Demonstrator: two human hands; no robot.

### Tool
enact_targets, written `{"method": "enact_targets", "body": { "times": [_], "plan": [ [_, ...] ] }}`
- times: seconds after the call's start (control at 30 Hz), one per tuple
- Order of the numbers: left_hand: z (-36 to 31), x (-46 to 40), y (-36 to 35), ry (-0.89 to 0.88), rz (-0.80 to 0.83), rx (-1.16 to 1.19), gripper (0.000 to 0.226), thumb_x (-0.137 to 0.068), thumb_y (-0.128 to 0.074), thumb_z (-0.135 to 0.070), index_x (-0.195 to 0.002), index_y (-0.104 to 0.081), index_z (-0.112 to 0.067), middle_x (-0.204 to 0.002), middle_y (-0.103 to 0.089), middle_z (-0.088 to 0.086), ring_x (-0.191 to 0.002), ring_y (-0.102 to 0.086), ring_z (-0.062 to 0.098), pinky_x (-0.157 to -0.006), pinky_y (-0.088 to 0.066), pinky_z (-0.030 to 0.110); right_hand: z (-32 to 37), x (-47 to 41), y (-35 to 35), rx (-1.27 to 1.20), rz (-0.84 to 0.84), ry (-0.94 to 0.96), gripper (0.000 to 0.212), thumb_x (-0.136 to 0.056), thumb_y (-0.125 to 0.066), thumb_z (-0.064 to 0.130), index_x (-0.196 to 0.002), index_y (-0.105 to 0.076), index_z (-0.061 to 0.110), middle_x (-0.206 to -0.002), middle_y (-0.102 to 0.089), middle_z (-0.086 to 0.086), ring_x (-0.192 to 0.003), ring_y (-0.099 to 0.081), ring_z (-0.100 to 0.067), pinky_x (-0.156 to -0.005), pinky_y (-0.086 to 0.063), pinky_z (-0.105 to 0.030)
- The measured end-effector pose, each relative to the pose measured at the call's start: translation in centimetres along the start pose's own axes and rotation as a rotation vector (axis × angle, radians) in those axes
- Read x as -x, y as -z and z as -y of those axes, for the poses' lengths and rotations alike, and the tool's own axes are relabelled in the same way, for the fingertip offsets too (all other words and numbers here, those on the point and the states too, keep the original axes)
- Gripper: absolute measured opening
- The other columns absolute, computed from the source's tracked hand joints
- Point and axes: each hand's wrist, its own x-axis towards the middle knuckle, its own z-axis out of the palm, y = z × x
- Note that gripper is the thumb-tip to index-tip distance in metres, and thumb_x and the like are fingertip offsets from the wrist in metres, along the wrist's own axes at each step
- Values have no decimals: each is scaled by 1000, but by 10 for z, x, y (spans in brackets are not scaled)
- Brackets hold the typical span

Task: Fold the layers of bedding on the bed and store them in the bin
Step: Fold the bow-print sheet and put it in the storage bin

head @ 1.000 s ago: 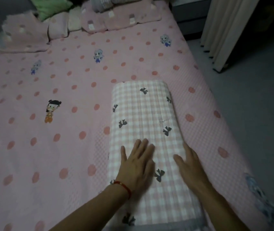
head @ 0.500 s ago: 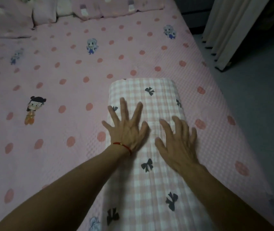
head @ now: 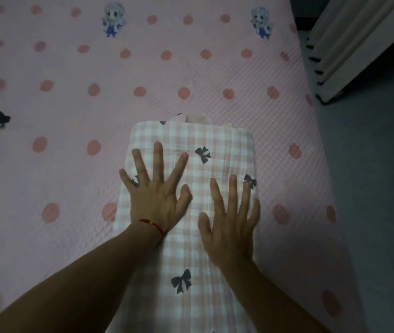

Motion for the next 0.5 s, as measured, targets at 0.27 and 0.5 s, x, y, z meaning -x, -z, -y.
{"method": "enact_targets", "body": {
  "times": [0.27,0.5],
  "plan": [
    [-1,-3,-4,26,33,0,72,-96,-22,-66,-157,8,-44,-167,20,9,-150,18,46,-110,-8,77,1,-5,-15,7,-43,0,78,-92,-43,56,-162,-21,29,-171,-6,-12,-156,-5,-39,-119,-13,-67],
    [-2,-5,-1,49,33,-10,69,-96,-18,-64,-156,9,-47,-167,21,7,-150,22,45,-111,-4,76,2,-8,-23,-21,-134,17,73,-95,-37,53,-161,-25,26,-170,-10,-13,-156,-7,-39,-118,-16,-67]
  ]
}}
